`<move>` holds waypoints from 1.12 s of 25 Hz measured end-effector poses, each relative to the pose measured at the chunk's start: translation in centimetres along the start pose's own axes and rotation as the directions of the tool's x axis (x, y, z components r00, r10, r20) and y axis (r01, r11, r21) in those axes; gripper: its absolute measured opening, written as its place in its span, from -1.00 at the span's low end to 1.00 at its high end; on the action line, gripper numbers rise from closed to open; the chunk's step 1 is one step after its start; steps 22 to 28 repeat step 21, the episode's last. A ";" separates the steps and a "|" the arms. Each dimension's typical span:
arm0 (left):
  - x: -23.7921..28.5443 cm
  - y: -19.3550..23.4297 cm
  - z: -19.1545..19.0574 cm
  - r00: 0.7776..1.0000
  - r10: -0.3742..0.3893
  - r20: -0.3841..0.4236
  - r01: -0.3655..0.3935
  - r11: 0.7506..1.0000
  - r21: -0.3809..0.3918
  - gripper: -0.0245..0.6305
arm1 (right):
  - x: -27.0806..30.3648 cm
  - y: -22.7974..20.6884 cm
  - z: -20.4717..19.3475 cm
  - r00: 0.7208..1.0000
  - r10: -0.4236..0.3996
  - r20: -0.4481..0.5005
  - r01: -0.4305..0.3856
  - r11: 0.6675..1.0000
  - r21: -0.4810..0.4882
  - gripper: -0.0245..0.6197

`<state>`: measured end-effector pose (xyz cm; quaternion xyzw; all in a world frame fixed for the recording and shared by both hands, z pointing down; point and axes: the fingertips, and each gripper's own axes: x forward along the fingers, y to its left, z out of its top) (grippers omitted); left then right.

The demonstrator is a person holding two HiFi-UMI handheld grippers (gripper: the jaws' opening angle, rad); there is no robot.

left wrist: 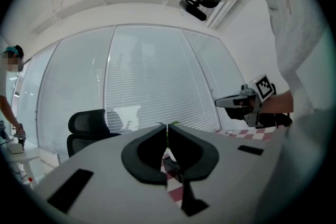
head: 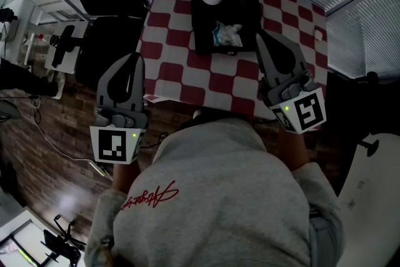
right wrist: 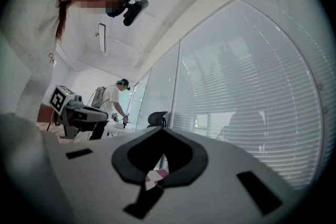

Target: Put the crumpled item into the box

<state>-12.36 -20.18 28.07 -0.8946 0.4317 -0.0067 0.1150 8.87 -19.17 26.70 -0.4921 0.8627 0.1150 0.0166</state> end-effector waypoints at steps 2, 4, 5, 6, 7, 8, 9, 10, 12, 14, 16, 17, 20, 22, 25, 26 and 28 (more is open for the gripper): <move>0.0 0.0 0.1 1.000 -0.001 0.004 0.001 1.000 -0.002 -0.85 | 0.0 0.1 0.2 1.000 0.001 0.005 -0.001 1.000 0.002 -0.90; -0.1 0.0 0.1 1.000 -0.002 0.007 0.002 1.000 -0.002 -0.85 | -0.1 0.3 0.3 1.000 0.001 0.008 -0.001 1.000 0.001 -0.89; -0.1 -0.1 0.0 1.000 -0.003 0.007 0.003 1.000 -0.003 -0.86 | -0.1 0.3 0.3 1.000 0.001 0.009 -0.001 1.000 0.000 -0.90; -0.1 -0.2 0.0 1.000 -0.006 0.008 0.006 1.000 -0.004 -0.85 | -0.2 0.4 0.2 1.000 0.001 0.008 -0.001 1.000 0.001 -0.90; -0.1 -0.3 0.0 1.000 -0.009 0.009 0.009 1.000 -0.006 -0.85 | -0.2 0.4 0.2 1.000 0.000 0.008 0.000 1.000 0.001 -0.90; -0.1 -0.4 0.0 1.000 -0.012 0.012 0.012 1.000 -0.008 -0.85 | -0.2 0.4 0.2 1.000 -0.001 0.008 0.001 1.000 0.003 -0.90; -0.1 -0.4 0.0 1.000 -0.013 0.013 0.013 1.000 -0.009 -0.86 | -0.3 0.4 0.2 1.000 -0.001 0.009 0.001 1.000 0.004 -0.90; -0.1 -0.4 0.1 1.000 -0.013 0.013 0.013 1.000 -0.010 -0.86 | -0.3 0.4 0.3 1.000 -0.002 0.009 0.002 1.000 0.004 -0.90; -0.3 -0.3 0.0 1.000 -0.011 0.006 0.011 1.000 -0.011 -0.86 | -0.4 0.5 0.4 1.000 -0.004 0.009 0.004 1.000 0.004 -0.90; -0.4 -0.2 0.0 1.000 -0.008 -0.001 0.008 1.000 -0.006 -0.85 | -0.4 0.6 0.5 1.000 -0.005 0.010 0.005 1.000 0.005 -0.90; -0.4 -0.3 0.1 1.000 -0.011 0.002 0.011 1.000 0.000 -0.86 | -0.5 0.6 0.6 1.000 -0.005 0.013 0.005 1.000 0.004 -0.90; -0.4 -0.4 0.0 1.000 -0.011 0.003 0.011 1.000 0.000 -0.85 | -0.6 0.6 0.6 1.000 -0.005 0.014 0.005 1.000 0.004 -0.90; -0.5 -0.6 -0.2 1.000 -0.009 -0.001 0.009 1.000 -0.001 -0.85 | -0.8 0.6 0.5 1.000 -0.006 0.016 0.006 1.000 0.004 -0.90; -0.5 -0.7 -0.3 1.000 -0.009 -0.001 0.009 1.000 -0.002 -0.86 | -0.9 0.6 0.5 1.000 -0.006 0.016 0.006 1.000 0.004 -0.90; -0.5 -0.7 -0.3 1.000 -0.009 -0.001 0.009 1.000 -0.002 -0.86 | -0.9 0.6 0.5 1.000 -0.006 0.016 0.006 1.000 0.004 -0.90; -0.5 -0.7 -0.3 1.000 -0.009 -0.001 0.009 1.000 -0.002 -0.86 | -0.9 0.6 0.5 1.000 -0.006 0.016 0.006 1.000 0.004 -0.90; -0.5 -0.7 -0.3 1.000 -0.009 -0.001 0.009 1.000 -0.002 -0.86 | -0.9 0.6 0.5 1.000 -0.006 0.016 0.006 1.000 0.004 -0.90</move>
